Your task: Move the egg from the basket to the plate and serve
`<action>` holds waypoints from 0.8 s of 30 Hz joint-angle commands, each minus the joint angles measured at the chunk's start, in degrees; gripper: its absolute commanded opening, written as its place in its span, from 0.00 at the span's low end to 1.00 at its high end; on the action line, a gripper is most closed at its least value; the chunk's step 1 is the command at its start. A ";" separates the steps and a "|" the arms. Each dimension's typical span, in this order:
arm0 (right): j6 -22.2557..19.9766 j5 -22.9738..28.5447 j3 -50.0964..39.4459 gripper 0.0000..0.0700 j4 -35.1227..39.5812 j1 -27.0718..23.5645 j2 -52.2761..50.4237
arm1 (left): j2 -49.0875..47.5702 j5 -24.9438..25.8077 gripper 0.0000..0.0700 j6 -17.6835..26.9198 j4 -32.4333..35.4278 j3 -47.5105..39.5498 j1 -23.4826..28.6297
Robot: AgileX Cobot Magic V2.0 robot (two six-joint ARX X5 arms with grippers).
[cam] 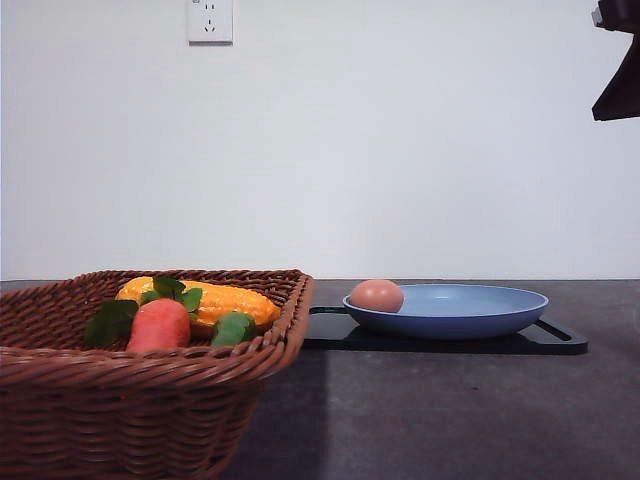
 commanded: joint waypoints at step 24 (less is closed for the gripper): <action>0.07 0.04 0.31 0.00 0.66 0.24 0.31 | -2.74 1.25 0.00 -3.63 5.22 -18.30 4.83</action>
